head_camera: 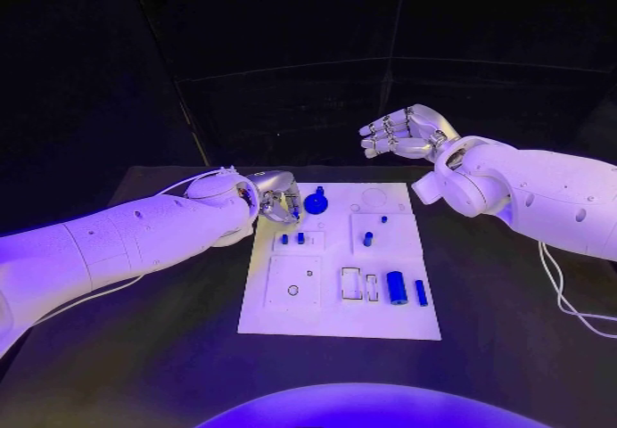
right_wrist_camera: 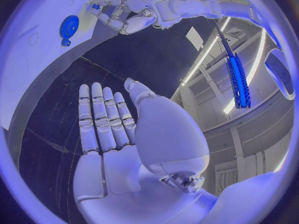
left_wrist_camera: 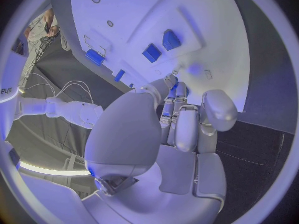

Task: Assemble the parts on the task board

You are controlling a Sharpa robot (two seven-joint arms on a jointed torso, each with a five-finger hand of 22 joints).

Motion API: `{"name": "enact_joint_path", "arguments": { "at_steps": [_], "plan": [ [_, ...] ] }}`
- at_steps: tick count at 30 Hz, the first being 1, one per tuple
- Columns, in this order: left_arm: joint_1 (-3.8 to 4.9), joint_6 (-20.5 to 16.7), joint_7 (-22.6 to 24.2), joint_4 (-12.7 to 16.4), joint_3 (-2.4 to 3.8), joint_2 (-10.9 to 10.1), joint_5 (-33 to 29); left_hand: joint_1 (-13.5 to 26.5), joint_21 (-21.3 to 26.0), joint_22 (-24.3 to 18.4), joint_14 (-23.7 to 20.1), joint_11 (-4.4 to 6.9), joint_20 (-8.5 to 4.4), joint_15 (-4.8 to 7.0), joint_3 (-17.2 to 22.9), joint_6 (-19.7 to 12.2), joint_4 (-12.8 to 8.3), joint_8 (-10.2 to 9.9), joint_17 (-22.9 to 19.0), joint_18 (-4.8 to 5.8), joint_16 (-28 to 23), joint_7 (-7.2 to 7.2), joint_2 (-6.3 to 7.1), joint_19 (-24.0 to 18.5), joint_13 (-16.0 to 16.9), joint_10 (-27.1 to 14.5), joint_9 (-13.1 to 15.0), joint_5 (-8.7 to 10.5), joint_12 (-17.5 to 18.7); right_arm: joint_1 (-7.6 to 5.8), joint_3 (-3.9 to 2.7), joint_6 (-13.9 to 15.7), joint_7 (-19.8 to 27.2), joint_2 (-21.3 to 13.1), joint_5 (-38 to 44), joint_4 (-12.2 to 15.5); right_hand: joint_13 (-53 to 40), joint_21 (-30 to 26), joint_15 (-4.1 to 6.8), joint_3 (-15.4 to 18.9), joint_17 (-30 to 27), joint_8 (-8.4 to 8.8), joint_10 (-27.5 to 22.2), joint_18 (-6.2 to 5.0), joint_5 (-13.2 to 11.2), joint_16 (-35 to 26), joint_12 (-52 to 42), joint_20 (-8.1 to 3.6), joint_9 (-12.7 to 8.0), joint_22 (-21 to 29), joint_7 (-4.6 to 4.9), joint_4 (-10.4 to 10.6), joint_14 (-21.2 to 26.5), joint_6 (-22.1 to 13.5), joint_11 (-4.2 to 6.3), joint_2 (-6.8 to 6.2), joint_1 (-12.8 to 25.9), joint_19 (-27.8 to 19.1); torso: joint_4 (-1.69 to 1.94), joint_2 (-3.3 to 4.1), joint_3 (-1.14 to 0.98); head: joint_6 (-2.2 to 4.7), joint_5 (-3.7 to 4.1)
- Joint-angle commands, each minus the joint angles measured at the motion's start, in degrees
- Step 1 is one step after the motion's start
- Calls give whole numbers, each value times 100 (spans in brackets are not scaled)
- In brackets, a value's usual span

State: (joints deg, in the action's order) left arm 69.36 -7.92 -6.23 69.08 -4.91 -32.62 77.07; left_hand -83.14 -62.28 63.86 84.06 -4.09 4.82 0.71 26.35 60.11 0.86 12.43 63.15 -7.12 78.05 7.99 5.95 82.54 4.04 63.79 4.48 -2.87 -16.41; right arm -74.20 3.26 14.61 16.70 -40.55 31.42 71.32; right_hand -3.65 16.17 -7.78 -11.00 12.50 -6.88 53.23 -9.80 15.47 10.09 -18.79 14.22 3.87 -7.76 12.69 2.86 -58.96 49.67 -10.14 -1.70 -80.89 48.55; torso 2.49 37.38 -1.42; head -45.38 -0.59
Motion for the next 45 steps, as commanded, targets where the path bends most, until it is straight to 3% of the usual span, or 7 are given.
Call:
{"name": "enact_joint_path", "arguments": {
  "at_steps": [1,45],
  "plan": [
    [8,186,-82,-45,2,37,-29,54,-16,9,81,2,-5,12,34,26,3,-22,-7,116,3,-3,7,30,1,37,7,-32,22,-10,-4,-36,64,4,-17,9,6,-13,-1,-21,-5,25,-21,-63,26,-20,-38,16,-3,6,137,-2,-56,15,-27,-9,43,42,8,-2,1,-7,5],
    [5,498,-305,-246,-18,250,-30,127,-12,19,46,-5,-3,9,32,14,7,-75,-84,116,-31,1,31,9,2,43,0,-31,91,-10,-4,-38,61,-3,-17,28,6,-13,-1,-21,-5,25,-21,-63,26,-20,-38,16,-3,6,137,-2,-56,15,-27,-9,43,42,9,-2,0,-37,27]
  ]
}}
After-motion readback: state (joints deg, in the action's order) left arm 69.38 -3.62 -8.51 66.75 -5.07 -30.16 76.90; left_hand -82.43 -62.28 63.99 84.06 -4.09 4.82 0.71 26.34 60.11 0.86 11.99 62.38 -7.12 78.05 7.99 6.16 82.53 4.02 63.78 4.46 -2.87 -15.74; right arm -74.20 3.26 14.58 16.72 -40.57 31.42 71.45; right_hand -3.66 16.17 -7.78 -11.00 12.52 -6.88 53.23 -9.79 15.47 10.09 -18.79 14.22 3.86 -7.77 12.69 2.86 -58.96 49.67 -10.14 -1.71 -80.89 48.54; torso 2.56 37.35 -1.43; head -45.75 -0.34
